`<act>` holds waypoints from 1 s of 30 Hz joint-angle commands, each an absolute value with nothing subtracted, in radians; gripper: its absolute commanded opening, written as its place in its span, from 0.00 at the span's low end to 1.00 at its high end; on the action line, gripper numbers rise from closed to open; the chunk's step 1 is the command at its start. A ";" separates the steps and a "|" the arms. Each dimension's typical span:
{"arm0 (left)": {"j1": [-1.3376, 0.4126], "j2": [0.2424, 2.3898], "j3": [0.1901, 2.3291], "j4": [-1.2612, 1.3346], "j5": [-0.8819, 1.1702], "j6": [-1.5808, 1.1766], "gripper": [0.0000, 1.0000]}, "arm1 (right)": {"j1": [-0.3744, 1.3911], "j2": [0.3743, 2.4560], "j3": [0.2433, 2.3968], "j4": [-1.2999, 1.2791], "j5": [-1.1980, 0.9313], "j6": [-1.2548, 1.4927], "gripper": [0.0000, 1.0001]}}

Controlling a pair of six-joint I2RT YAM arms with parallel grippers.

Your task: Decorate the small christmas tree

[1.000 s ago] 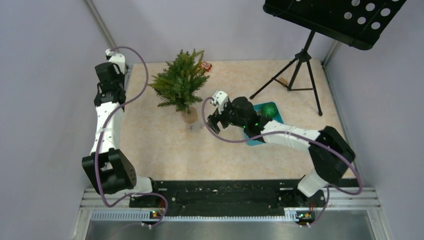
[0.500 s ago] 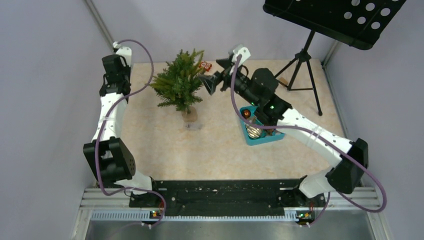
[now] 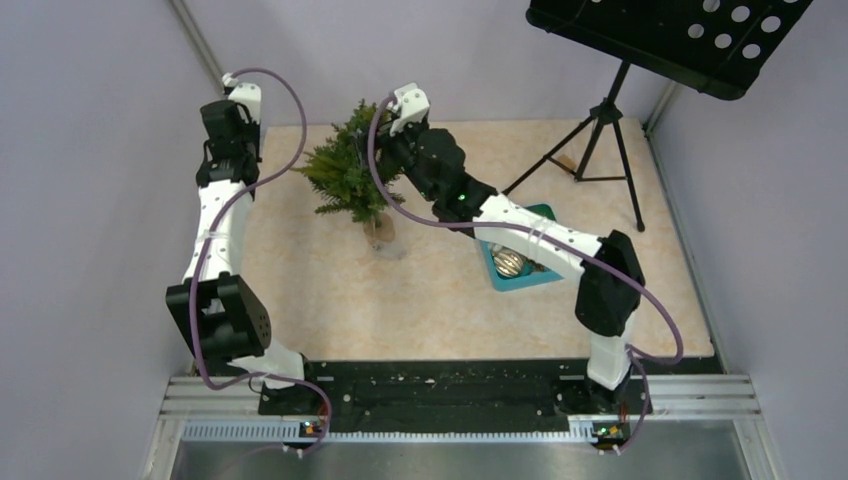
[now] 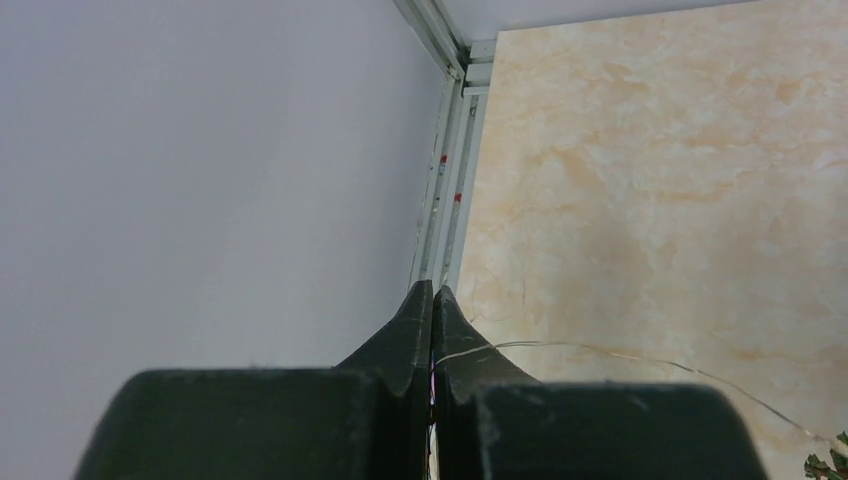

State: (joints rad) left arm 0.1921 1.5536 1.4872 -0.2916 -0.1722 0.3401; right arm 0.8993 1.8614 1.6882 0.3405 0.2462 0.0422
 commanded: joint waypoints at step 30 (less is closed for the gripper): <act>0.096 1.082 1.200 -0.489 0.262 0.482 0.00 | 0.672 1.831 1.962 -0.127 -1.006 -0.024 0.00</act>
State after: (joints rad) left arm 0.1123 1.1427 1.2255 -0.4023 0.1043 0.4301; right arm 0.6739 1.8732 1.9018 -0.0090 -0.6296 0.0296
